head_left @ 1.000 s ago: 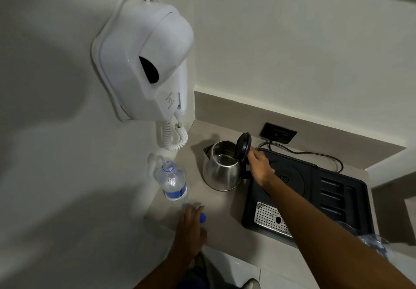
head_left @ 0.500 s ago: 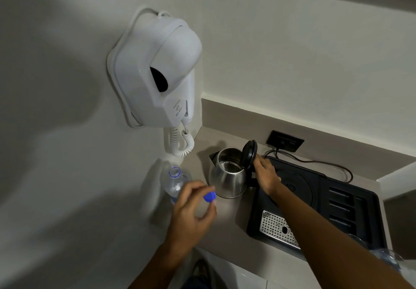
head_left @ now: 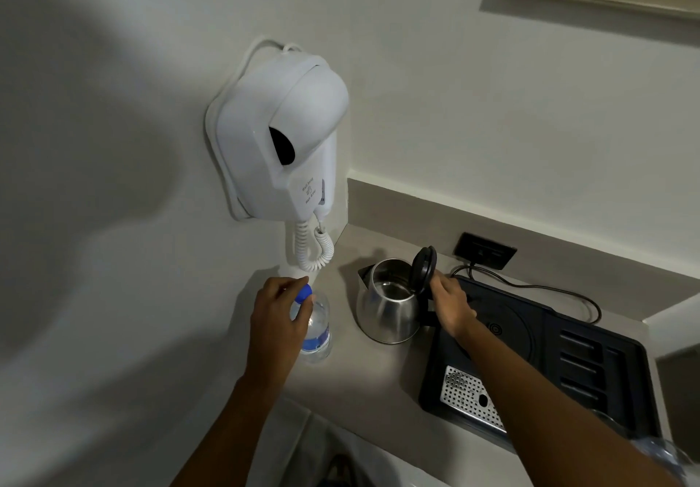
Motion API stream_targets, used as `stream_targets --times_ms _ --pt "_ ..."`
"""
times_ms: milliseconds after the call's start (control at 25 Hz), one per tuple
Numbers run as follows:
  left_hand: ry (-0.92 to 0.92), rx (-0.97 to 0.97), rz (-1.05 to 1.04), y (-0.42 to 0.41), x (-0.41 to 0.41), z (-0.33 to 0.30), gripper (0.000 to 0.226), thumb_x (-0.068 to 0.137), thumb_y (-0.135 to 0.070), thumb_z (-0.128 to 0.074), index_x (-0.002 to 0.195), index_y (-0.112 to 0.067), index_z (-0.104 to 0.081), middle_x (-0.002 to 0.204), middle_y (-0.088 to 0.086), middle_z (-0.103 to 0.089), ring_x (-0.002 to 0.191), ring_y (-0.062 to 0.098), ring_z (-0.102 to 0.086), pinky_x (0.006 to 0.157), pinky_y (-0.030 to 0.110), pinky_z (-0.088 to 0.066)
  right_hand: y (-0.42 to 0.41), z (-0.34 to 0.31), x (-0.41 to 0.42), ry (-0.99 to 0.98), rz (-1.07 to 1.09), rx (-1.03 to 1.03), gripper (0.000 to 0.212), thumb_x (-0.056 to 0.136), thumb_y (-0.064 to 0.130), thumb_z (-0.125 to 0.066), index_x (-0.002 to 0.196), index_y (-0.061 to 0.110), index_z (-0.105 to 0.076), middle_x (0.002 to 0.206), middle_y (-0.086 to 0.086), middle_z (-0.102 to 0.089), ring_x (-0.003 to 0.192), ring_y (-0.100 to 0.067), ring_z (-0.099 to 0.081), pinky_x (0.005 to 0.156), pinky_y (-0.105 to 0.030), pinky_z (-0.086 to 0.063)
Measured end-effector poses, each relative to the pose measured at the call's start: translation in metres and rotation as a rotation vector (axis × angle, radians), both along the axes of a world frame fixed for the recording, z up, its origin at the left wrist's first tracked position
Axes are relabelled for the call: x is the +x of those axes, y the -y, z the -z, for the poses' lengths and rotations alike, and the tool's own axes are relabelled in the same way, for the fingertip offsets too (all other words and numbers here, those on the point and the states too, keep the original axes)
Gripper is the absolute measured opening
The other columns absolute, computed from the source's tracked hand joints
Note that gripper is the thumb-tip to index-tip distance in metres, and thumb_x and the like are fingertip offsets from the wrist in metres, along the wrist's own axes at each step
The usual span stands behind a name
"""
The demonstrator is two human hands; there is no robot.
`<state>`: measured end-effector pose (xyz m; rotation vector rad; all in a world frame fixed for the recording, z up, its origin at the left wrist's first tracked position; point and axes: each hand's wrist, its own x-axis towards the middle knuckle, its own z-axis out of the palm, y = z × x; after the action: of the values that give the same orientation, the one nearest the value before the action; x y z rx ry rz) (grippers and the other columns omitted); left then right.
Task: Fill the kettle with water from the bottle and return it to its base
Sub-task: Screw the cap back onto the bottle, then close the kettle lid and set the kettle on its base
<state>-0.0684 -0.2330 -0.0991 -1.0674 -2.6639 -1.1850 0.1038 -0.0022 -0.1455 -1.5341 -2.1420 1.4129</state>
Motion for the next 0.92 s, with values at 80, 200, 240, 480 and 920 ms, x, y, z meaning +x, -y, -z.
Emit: stream_targets --times_ms 80,200,240,480,920 --pt "-0.026 0.005 0.028 0.001 -0.002 0.006 0.034 0.079 -0.007 -0.079 0.11 0.003 -0.069 0.108 0.021 -0.069 0.097 0.033 -0.065 0.087 0.04 -0.053 0.0 -0.002 -0.001 0.004 -0.004 -0.004 0.057 0.094 0.065 -0.02 0.144 0.046 -0.041 0.158 -0.01 -0.032 0.146 -0.038 -0.022 0.112 -0.064 -0.002" --pt "-0.074 -0.046 0.069 0.003 -0.008 0.01 0.041 0.078 -0.013 -0.081 0.114 -0.002 -0.067 0.111 0.018 -0.07 0.1 0.034 -0.065 0.087 0.035 -0.048 0.001 -0.002 -0.002 -0.001 0.013 -0.009 0.056 0.093 0.066 -0.021 0.141 0.048 -0.044 0.156 -0.009 -0.035 0.145 -0.038 -0.024 0.112 -0.063 -0.003" --pt "-0.109 -0.068 0.076 0.003 -0.008 0.01 0.046 0.077 -0.018 -0.083 0.117 -0.005 -0.065 0.114 0.015 -0.069 0.102 0.032 -0.064 0.088 0.035 -0.048 0.001 -0.001 -0.002 0.001 0.02 -0.011 0.057 0.092 0.067 -0.021 0.141 0.048 -0.044 0.155 -0.009 -0.036 0.145 -0.038 -0.025 0.112 -0.063 -0.004" --pt "-0.319 -0.032 0.227 -0.02 -0.001 -0.004 0.049 0.083 -0.041 -0.067 0.127 -0.021 -0.059 0.133 0.002 -0.061 0.12 0.02 -0.054 0.098 0.037 -0.045 -0.006 -0.01 -0.013 0.015 -0.023 -0.066 0.096 0.062 0.091 -0.028 0.142 0.041 -0.047 0.151 -0.004 -0.048 0.141 -0.035 -0.036 0.115 -0.061 -0.018" --pt "-0.299 -0.61 0.677 -0.09 0.011 0.023 0.068 0.099 -0.039 -0.046 0.153 -0.013 -0.015 0.165 0.004 -0.01 0.151 0.021 -0.008 0.12 0.041 -0.017 0.007 -0.02 -0.052 0.435 -0.056 0.121 0.082 0.076 0.074 -0.046 0.143 0.027 -0.04 0.146 -0.013 -0.042 0.135 -0.044 -0.03 0.101 -0.06 -0.037"
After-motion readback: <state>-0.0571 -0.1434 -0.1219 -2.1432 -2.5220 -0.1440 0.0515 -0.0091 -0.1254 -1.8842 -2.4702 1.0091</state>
